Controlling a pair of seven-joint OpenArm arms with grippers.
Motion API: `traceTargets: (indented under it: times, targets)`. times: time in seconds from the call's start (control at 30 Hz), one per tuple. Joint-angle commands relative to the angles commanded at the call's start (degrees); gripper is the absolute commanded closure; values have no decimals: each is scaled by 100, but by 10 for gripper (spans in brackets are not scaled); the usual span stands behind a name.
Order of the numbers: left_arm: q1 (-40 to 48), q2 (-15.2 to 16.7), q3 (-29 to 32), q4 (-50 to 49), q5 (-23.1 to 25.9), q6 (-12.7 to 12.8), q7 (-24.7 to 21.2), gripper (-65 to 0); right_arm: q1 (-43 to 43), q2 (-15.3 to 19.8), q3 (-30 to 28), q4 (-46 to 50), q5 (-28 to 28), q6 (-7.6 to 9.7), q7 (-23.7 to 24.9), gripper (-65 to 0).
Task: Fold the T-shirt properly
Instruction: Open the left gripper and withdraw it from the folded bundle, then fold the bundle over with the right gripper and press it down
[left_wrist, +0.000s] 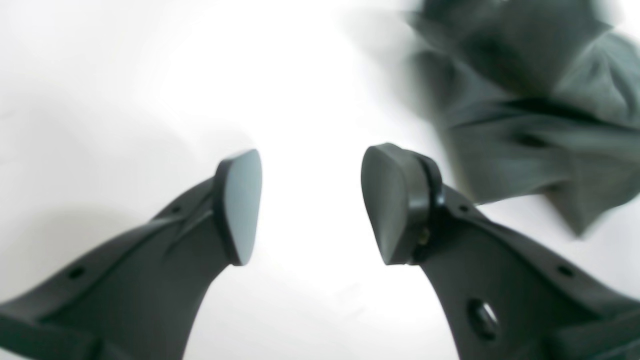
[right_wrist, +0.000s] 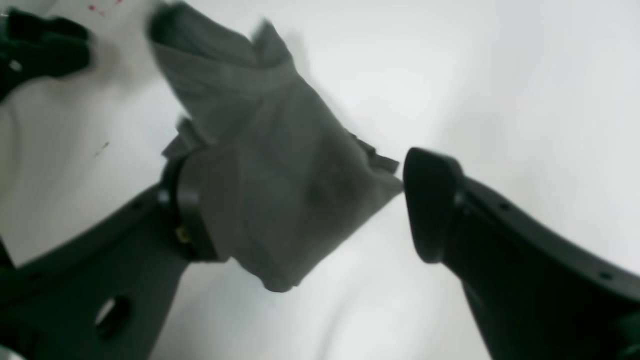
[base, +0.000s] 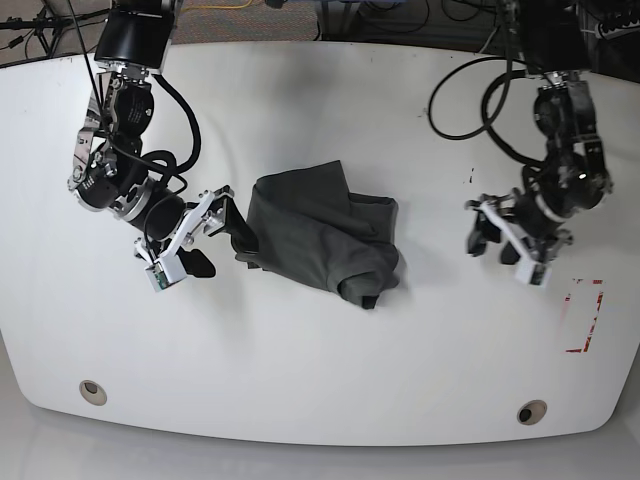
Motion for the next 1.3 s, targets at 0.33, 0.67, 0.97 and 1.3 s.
traceTargets:
  times: [0.33, 0.67, 0.97, 1.3]
  targets:
    - [422, -475, -1609, -404, -466, 0, -26, -332, 185, -273, -967, -185, -44, 0, 26, -472]
    - [448, -475, -1908, -800, -466, 0, -18, -332, 809, -695, -2848, -651, -1319, -53, 580, -472]
    - [765, -492, -1916, -800, -475, 0, -18, -332, 1081, -1714, -3393, -1055, -3815, -18, 862, -471]
    - [1073, -475, -1916, -800, -475, 0, -26, -332, 1143, -2075, -3701, -2084, -4905, -35, 1714, -366]
